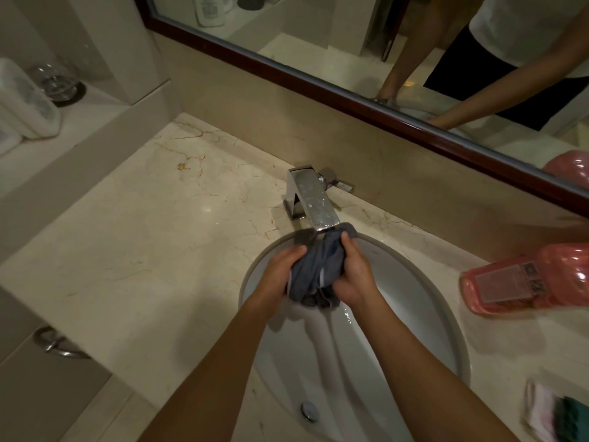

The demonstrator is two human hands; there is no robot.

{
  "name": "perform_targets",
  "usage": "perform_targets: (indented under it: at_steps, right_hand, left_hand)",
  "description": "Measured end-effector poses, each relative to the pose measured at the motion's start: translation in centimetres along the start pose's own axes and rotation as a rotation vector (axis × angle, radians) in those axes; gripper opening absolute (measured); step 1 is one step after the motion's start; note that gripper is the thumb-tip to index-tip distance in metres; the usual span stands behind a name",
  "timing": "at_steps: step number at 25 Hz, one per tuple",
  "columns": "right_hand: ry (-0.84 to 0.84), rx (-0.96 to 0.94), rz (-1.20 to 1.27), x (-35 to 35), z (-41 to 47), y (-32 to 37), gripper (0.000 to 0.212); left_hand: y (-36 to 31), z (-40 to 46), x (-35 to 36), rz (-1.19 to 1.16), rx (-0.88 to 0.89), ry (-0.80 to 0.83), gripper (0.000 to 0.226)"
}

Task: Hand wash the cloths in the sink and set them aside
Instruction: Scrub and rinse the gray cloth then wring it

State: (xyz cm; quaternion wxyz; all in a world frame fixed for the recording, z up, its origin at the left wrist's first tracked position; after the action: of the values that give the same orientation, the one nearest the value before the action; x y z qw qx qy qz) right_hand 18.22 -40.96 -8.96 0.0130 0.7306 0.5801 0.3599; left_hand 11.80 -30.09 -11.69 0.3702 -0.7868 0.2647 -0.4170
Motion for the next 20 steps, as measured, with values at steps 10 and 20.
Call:
perform_targets:
  at_steps: [10,20]
  right_hand:
    - [0.073,0.004,-0.232,1.1,-1.4,-1.9,0.027]
    - [-0.119,-0.280,-0.540,1.0,-1.7,0.3,0.013]
  left_hand:
    - [-1.0,-1.6,2.6,-0.142,-0.017,-0.136,0.040]
    - [-3.7,-1.9,0.9,0.343,0.179,-0.233,0.024]
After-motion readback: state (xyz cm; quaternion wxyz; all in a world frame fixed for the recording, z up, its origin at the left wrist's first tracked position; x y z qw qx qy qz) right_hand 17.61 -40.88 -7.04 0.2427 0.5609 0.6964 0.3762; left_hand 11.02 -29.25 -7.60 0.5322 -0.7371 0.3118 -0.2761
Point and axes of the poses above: each hand's wrist, its own z-axis towards the middle knuckle, its own x-axis out of the palm, y = z × x, the point moved 8 cm from there along z, towards the middle knuckle, and after that the axes turned 10 degrees about x, right-handed, at the moved point
